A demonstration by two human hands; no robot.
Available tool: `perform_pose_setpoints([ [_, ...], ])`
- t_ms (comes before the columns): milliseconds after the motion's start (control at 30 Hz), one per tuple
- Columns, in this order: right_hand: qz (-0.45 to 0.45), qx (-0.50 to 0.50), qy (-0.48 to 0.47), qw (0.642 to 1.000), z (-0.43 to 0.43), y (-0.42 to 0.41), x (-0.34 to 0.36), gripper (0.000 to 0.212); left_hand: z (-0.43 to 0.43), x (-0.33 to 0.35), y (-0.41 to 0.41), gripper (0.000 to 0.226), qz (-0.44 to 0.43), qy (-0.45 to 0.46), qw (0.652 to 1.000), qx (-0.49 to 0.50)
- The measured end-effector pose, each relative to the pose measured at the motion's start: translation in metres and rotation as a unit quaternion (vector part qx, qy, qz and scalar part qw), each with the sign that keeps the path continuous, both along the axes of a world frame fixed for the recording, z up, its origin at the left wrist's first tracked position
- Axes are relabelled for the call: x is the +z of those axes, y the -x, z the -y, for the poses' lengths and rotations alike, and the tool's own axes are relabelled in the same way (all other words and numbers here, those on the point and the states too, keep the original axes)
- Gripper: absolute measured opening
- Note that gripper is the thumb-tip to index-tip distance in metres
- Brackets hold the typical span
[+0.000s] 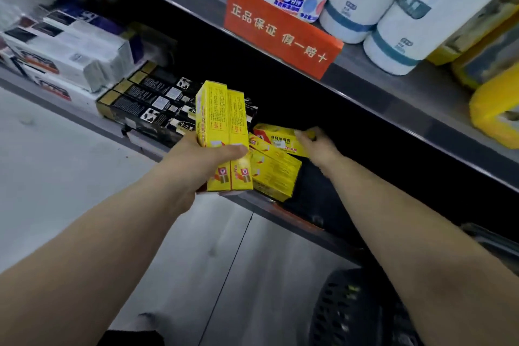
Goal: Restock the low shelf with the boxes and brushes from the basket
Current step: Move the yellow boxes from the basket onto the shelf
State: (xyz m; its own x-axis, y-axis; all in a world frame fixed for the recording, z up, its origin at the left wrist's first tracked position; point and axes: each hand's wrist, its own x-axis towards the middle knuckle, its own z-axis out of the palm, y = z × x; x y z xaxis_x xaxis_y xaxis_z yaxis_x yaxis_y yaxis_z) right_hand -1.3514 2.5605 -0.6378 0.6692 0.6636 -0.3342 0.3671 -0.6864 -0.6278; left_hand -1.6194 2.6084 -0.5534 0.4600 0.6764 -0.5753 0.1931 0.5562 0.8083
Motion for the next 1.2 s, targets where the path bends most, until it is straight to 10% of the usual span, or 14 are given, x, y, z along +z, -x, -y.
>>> perform_pose_setpoints([
  [467, -0.006, 0.253, 0.144, 0.957, 0.001, -0.011, -0.029, 0.058, -0.014, -0.016, -0.023, 0.033, -0.024, 0.017, 0.999, -0.019],
  [600, 0.142, 0.306, 0.234, 0.912, -0.009, 0.0, -0.005, 0.062, -0.013, -0.015, -0.025, 0.038, -0.022, 0.037, 0.998, -0.045],
  [733, -0.142, 0.178, 0.007, 0.974, -0.024, 0.043, 0.055, 0.05, -0.013, -0.013, -0.023, 0.036, -0.022, 0.051, 0.996, -0.067],
  [833, -0.371, 0.144, -0.054, 0.916, -0.019, 0.065, 0.081, 0.039, -0.012, -0.01, -0.023, 0.042, -0.003, 0.052, 0.993, -0.101],
  [967, -0.38, 0.112, -0.079, 0.915, -0.012, 0.061, 0.085, 0.042, -0.008, -0.008, -0.025, 0.054, 0.011, 0.059, 0.994, -0.091],
  [1100, -0.305, -0.126, -0.158, 0.931, -0.01, 0.019, 0.07, 0.014, -0.014, -0.01, -0.021, 0.035, -0.03, 0.009, 0.999, -0.008],
  [1200, -0.223, -0.226, -0.125, 0.94, -0.004, -0.011, 0.046, 0.04, -0.016, -0.01, -0.02, 0.04, -0.038, -0.008, 0.999, 0.004],
])
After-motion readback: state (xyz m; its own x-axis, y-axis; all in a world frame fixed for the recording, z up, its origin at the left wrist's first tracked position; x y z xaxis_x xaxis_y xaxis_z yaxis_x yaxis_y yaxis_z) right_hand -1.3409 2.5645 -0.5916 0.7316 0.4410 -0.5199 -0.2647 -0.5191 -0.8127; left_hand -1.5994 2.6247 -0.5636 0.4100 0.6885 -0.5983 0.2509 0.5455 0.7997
